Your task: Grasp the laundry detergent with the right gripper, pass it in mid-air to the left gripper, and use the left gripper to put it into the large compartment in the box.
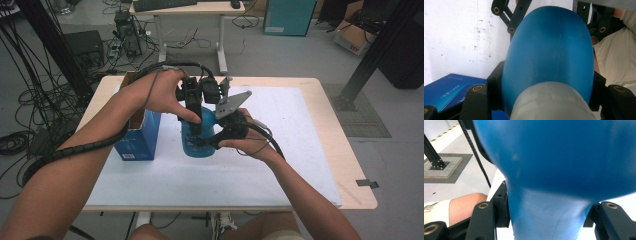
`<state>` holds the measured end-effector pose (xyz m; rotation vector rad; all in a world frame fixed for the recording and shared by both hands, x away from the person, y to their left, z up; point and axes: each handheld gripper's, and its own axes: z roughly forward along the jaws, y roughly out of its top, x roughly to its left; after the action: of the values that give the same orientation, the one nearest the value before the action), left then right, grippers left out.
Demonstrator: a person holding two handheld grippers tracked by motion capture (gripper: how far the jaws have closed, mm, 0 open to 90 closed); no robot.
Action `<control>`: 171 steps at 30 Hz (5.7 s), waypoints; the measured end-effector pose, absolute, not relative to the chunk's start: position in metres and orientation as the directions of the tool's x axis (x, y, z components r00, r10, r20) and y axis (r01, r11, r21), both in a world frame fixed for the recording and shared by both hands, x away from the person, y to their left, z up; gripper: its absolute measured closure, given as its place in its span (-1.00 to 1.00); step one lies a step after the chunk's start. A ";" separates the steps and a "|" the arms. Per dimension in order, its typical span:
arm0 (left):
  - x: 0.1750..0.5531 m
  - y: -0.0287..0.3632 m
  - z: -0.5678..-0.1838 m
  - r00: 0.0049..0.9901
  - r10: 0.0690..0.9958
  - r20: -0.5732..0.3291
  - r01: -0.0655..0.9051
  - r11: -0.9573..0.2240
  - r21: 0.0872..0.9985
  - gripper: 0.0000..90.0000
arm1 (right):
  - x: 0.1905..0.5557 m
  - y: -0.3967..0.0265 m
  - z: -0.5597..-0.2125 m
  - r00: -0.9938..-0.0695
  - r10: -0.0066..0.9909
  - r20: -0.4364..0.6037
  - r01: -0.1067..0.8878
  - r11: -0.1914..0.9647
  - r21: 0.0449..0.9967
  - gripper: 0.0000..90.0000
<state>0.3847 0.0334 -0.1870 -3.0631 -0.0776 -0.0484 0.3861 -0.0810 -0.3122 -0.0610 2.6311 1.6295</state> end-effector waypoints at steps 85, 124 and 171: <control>0.389 0.051 -0.166 0.937 0.345 0.055 0.348 -0.936 -0.053 -0.18 | 0.394 -0.126 -0.307 -0.970 0.243 0.002 0.152 0.600 0.785 -0.88; 0.432 0.138 -0.059 0.579 0.814 0.032 0.815 -0.579 -0.026 -0.17 | 0.403 -0.218 -0.260 -0.896 0.438 -0.070 0.322 0.750 0.577 -0.88; 0.457 0.224 -0.032 -0.020 0.999 0.028 0.993 0.017 0.113 -0.17 | 0.401 -0.225 -0.239 -0.883 0.448 -0.136 0.308 0.775 0.552 -0.87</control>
<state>0.4566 0.2245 -0.0324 -2.2391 -2.2817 -0.1616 0.4013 -0.2249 -0.2390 0.5885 2.7088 0.7760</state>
